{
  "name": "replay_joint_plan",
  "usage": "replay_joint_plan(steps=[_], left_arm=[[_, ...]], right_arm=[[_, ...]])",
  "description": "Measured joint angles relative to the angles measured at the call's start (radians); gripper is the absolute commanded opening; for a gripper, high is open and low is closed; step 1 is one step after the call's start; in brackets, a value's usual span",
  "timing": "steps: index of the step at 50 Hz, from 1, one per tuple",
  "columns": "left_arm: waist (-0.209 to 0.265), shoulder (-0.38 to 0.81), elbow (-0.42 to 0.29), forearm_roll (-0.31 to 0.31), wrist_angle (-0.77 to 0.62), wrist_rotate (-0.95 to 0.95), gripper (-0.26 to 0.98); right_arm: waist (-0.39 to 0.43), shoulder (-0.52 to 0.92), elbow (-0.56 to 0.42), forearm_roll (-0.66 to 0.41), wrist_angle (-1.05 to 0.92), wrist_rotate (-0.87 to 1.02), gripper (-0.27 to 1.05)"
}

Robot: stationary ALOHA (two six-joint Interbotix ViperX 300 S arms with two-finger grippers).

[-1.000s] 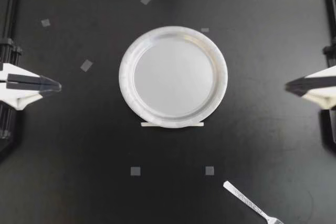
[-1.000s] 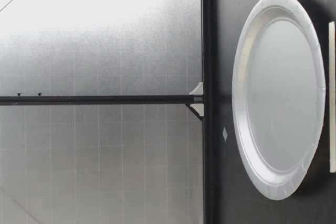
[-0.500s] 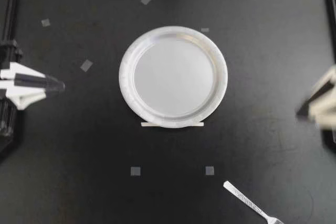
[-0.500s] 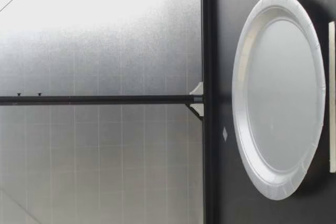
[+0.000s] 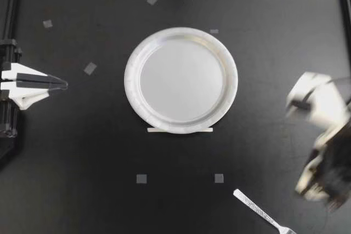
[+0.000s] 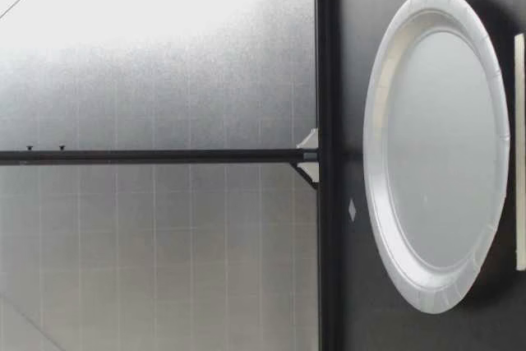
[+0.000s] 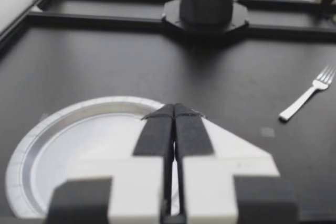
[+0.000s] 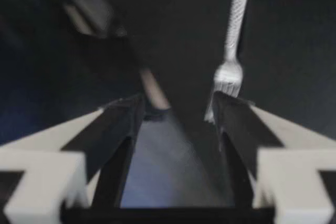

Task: Pick up the fork and place it on the plate.

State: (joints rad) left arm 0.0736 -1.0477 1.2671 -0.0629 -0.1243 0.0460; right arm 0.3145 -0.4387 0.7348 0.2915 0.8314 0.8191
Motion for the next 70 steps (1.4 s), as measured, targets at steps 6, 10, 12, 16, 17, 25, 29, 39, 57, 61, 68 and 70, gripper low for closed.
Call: replay_joint_plan(steps=[6, 10, 12, 16, 17, 25, 29, 39, 57, 61, 68, 70], left_arm=[[0.002, -0.002, 0.002, 0.002, 0.0, 0.009, -0.06], [0.0, -0.003, 0.002, 0.0, 0.002, 0.012, -0.06], [0.0, -0.005, 0.003, 0.002, 0.002, 0.014, -0.06], [0.002, -0.006, 0.008, 0.002, 0.002, 0.012, -0.06], [0.0, -0.006, 0.009, 0.002, 0.002, 0.012, -0.06], [0.002, -0.009, 0.025, 0.002, 0.002, 0.014, -0.06], [0.002, -0.011, 0.031, 0.002, 0.002, 0.014, -0.06], [0.002, -0.017, 0.038, 0.002, 0.0, 0.014, -0.06], [0.002, -0.023, 0.046, 0.003, 0.002, 0.015, -0.06], [0.0, -0.025, 0.049, 0.003, 0.002, 0.011, -0.06], [0.0, -0.026, 0.051, 0.003, 0.003, 0.008, -0.06], [0.002, -0.026, 0.051, 0.002, 0.003, 0.009, -0.06]], right_arm=[[0.08, 0.149, 0.025, -0.037, -0.117, 0.043, 0.59], [0.115, 0.229, 0.025, -0.064, -0.156, 0.081, 0.59], [0.133, 0.256, 0.025, -0.08, -0.161, 0.107, 0.59], [0.163, 0.291, 0.025, -0.109, -0.164, 0.172, 0.59], [0.17, 0.301, 0.025, -0.118, -0.164, 0.192, 0.59], [0.238, 0.337, 0.034, -0.215, -0.166, 0.367, 0.59], [0.259, 0.345, 0.034, -0.275, -0.164, 0.457, 0.58], [0.295, 0.416, -0.003, -0.393, -0.164, 0.597, 0.57], [0.325, 0.506, -0.072, -0.4, -0.164, 0.617, 0.57], [0.325, 0.515, -0.074, -0.4, -0.164, 0.617, 0.57], [0.327, 0.528, -0.074, -0.4, -0.164, 0.615, 0.55], [0.325, 0.531, -0.074, -0.402, -0.164, 0.615, 0.54]])
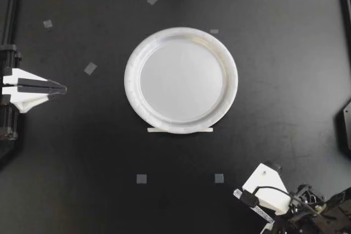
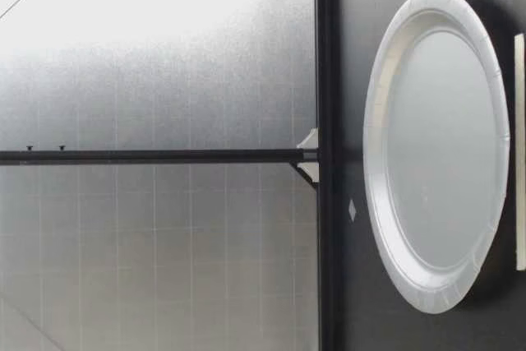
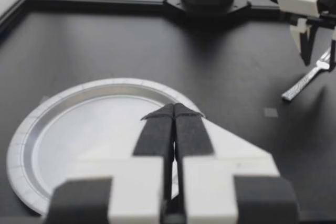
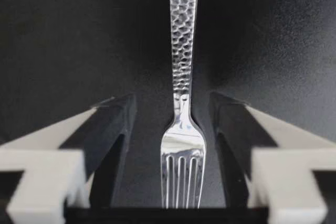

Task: Pick up the fork and place it on the plate.

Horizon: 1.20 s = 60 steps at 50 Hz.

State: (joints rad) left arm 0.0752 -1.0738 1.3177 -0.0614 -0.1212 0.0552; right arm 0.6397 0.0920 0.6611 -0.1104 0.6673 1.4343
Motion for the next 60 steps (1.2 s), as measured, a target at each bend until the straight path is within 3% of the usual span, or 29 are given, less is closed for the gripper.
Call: replay_joint_plan(steps=[32, 46, 52, 60], left_arm=[[0.0, -0.008, 0.015, 0.002, 0.002, -0.005, -0.06], [0.0, -0.02, 0.026, 0.0, 0.0, -0.015, -0.06], [0.0, -0.02, 0.026, -0.002, -0.012, -0.029, -0.06], [0.0, -0.025, 0.025, -0.006, -0.044, -0.097, -0.05]], right_arm=[[0.002, 0.032, 0.0, 0.0, -0.014, 0.0, 0.33], [0.002, 0.032, -0.028, -0.011, 0.018, -0.002, 0.07], [0.002, 0.023, -0.054, -0.084, 0.074, -0.003, 0.04], [-0.014, -0.051, -0.107, -0.298, 0.255, -0.012, 0.04]])
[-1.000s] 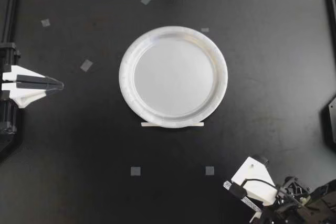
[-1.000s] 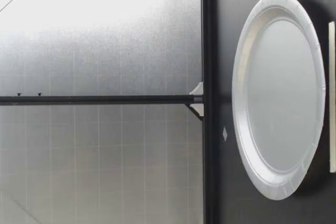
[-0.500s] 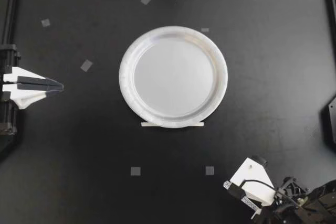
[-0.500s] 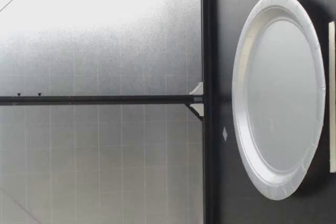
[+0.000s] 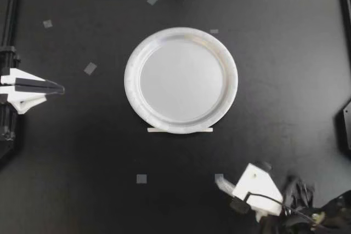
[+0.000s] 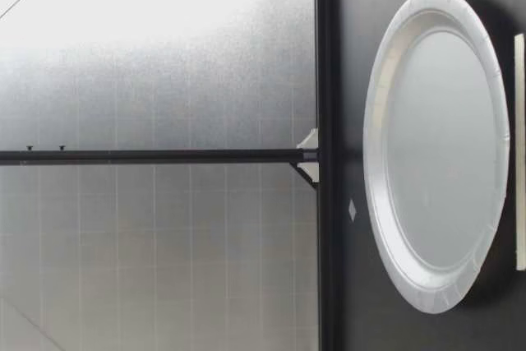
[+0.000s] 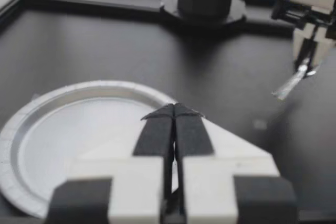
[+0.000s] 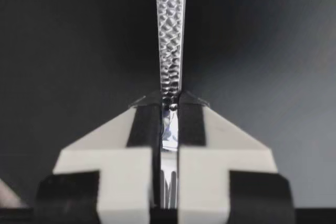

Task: Pick up the fork and place it on the plate.

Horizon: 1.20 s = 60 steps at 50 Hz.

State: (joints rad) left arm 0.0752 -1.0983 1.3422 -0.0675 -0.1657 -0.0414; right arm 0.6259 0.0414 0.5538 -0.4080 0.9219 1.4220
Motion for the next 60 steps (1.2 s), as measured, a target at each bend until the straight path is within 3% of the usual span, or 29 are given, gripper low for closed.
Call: replay_joint_plan(steps=[7, 12, 16, 23, 25, 34, 39, 48, 60], left_arm=[[0.0, 0.0, -0.032, -0.038, -0.037, -0.153, 0.0], [0.0, 0.0, -0.087, -0.049, -0.018, -0.313, 0.12], [0.0, 0.0, -0.147, -0.049, 0.054, -0.436, 0.3], [0.0, 0.0, -0.236, -0.058, 0.149, -0.589, 0.74], [0.0, 0.0, -0.25, -0.064, 0.147, -0.635, 0.79], [0.0, 0.044, -0.264, -0.1, 0.008, -0.927, 0.71], [0.0, 0.1, -0.262, -0.101, -0.063, -1.045, 0.7], [-0.005, 0.201, -0.265, -0.101, -0.104, -1.158, 0.7], [-0.078, 0.241, -0.288, -0.103, -0.109, -1.19, 0.7]], right_arm=[[-0.031, -0.097, -0.006, -0.295, 0.267, -0.133, 0.04], [-0.072, -0.161, -0.012, -0.511, 0.393, -0.314, 0.04], [-0.112, -0.199, -0.021, -0.664, 0.425, -0.476, 0.04], [-0.209, -0.224, -0.028, -0.923, 0.431, -0.79, 0.04], [-0.225, -0.224, -0.026, -0.991, 0.433, -0.854, 0.04], [-0.276, -0.184, -0.026, -1.407, 0.37, -1.003, 0.04], [-0.293, -0.164, -0.031, -1.569, 0.287, -1.003, 0.04], [-0.33, -0.098, -0.089, -1.652, 0.123, -0.992, 0.04], [-0.416, -0.037, -0.158, -1.664, -0.023, -0.976, 0.04]])
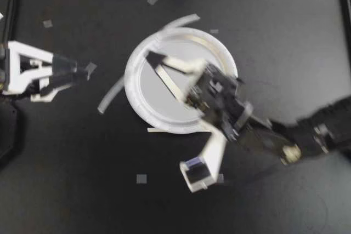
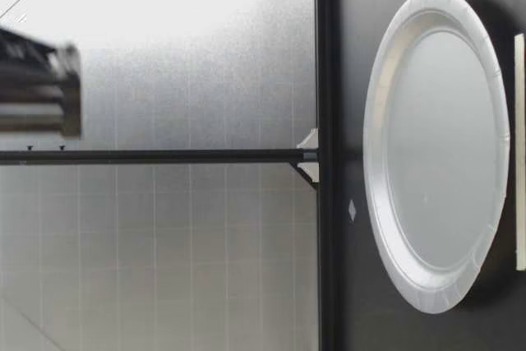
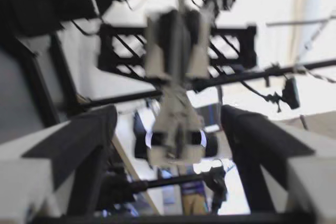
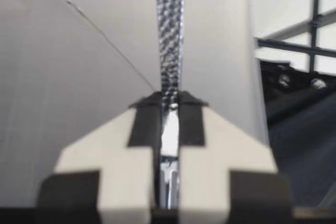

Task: Pick up the fork and place it on the plate.

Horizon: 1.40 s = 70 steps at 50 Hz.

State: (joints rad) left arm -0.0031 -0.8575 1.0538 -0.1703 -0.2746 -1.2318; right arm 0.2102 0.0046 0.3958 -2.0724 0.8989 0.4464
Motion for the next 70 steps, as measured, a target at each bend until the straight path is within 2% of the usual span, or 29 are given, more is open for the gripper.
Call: replay_joint_plan(steps=[10, 27, 47, 65, 70], left_arm=[[-0.052, 0.005, 0.0, 0.0, 0.003, -0.049, 0.69], [-0.101, 0.021, 0.012, 0.0, 0.003, -0.106, 0.68], [-0.114, 0.02, 0.023, 0.002, -0.002, -0.1, 0.37], [-0.117, 0.017, 0.037, 0.011, -0.006, -0.098, 0.33], [-0.118, 0.015, 0.041, 0.011, -0.011, -0.097, 0.28]], right_arm=[[-0.021, 0.028, -0.041, -0.003, -0.084, 0.0, 0.04], [-0.06, 0.101, -0.121, -0.006, -0.141, 0.002, 0.04], [-0.084, 0.12, -0.132, -0.006, -0.152, 0.071, 0.04], [-0.087, 0.144, -0.132, -0.008, -0.164, 0.107, 0.04], [-0.089, 0.146, -0.133, -0.008, -0.181, 0.107, 0.04]])
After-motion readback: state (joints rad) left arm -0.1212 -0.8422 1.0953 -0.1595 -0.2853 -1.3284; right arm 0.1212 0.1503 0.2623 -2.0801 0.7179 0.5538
